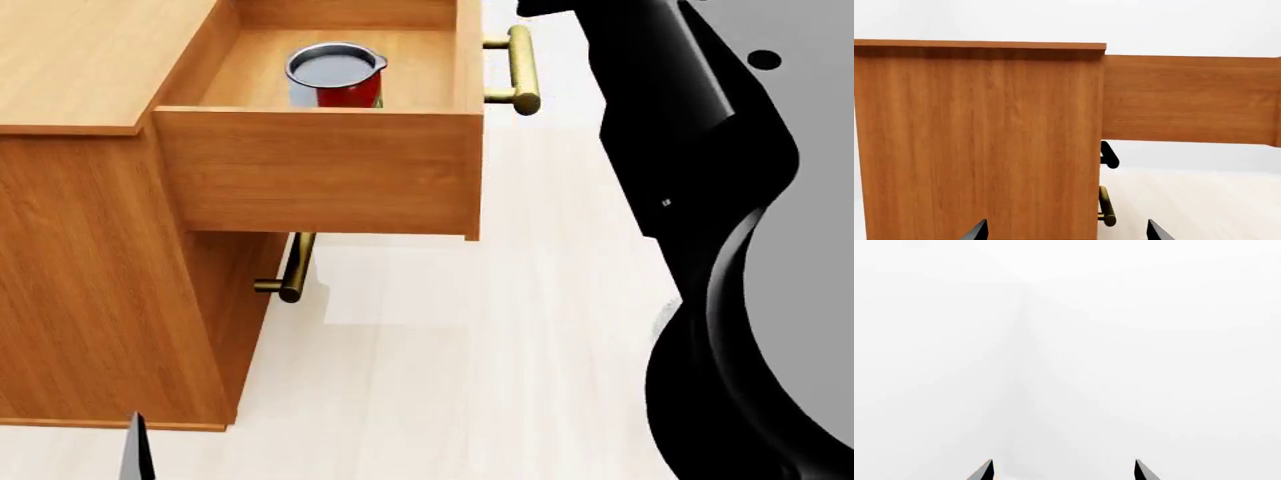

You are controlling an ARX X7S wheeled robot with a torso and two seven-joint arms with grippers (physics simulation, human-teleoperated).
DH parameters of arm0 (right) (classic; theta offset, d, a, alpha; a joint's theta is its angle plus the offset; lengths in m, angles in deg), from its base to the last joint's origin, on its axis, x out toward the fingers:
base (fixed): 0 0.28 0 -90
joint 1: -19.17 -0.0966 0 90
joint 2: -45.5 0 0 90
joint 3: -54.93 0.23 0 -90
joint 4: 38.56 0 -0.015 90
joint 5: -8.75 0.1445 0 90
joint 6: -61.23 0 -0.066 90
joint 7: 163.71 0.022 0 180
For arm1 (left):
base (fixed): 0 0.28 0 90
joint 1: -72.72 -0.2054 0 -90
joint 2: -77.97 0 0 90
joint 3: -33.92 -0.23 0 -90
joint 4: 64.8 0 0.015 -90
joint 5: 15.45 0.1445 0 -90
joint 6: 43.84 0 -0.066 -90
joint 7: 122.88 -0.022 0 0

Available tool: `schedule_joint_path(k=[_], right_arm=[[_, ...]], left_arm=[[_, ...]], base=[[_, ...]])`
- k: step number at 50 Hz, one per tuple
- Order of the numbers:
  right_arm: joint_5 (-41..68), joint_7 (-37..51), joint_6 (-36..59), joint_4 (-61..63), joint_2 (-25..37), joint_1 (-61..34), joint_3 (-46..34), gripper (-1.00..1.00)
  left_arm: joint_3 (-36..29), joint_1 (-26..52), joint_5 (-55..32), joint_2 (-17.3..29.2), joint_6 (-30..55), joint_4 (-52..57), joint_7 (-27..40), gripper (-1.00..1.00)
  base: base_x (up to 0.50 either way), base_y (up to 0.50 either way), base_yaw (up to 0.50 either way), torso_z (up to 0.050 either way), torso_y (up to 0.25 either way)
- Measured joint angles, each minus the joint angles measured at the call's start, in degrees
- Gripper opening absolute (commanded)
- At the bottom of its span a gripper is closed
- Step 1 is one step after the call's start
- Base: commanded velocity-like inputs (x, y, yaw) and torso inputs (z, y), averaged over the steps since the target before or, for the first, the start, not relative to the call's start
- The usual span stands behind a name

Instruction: Put the ketchup in the top drawer of the cabinet.

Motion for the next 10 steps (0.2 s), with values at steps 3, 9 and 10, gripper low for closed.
schedule_joint_path(k=[3,9,10], right_arm=[[-0.24,0.13,0.48,-0.53,0.13,-0.51,-0.39,1.00],[-0.75,3.30,0.78,5.31,3.86,-1.04,-0.96,1.00],[-0.84,4.36,0.78,7.28,4.98,-1.08,-1.05,1.00]], left_arm=[[-0.06,-0.03,-0.01,0.03,-0.09,0.01,-0.02,1.00],[-0.24,-0.01,0.02,0.07,-0.02,0.16,0.01,1.00],[-0.27,0.01,0.03,0.07,-0.01,0.16,0.01,1.00]], base=[[0.00,0.00,0.00,0.000,0.000],[0.00,0.00,0.00,0.000,0.000],[0.00,0.00,0.00,0.000,0.000]])
